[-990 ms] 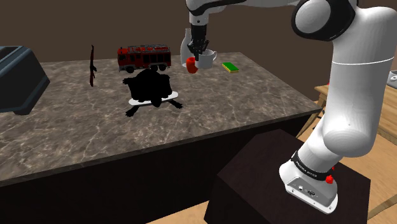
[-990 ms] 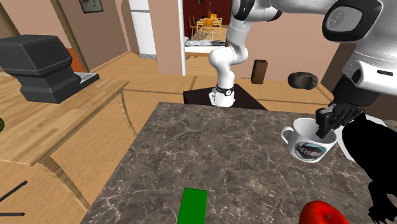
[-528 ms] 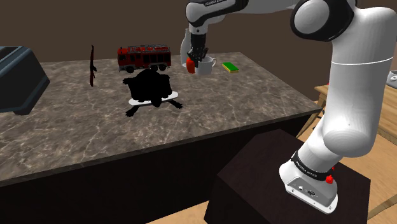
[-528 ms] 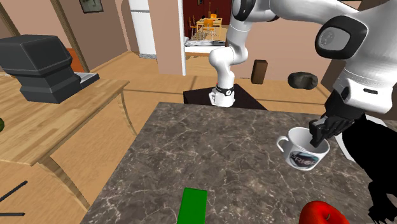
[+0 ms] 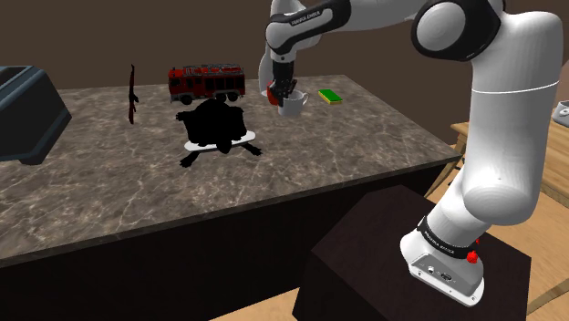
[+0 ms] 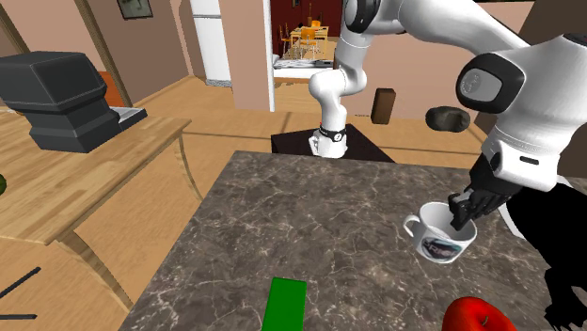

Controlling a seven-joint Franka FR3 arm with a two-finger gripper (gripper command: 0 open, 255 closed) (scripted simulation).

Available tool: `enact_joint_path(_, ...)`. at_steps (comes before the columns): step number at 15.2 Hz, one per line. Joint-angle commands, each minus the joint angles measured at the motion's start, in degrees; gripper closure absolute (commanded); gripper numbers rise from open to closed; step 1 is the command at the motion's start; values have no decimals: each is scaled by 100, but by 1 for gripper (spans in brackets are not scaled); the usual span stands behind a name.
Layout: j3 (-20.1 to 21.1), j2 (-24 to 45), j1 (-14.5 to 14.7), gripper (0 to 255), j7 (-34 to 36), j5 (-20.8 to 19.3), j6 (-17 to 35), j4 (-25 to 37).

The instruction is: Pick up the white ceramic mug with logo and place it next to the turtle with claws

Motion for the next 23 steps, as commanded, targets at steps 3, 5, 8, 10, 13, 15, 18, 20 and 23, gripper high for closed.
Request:
enact_joint_path(3, 5, 104, -7, 255, -4, 13, 268, -160)
enact_joint_path(5, 9, 160, -9, 255, -4, 20, 397, -234)
enact_joint_path(8, 10, 171, -9, 255, -4, 21, 423, -248)
enact_joint_path(10, 10, 171, -9, 255, -4, 21, 423, -248)
enact_joint_path(13, 10, 171, -9, 255, -4, 21, 423, -248)
enact_joint_path(15, 10, 172, -10, 0, -4, 21, 423, -248)
enact_joint_path(18, 10, 172, -9, 0, -4, 21, 422, -247)
enact_joint_path(20, 7, 108, -4, 0, 1, 13, 258, -146)
enact_joint_path(23, 0, -33, 9, 0, 12, -5, -216, 188)
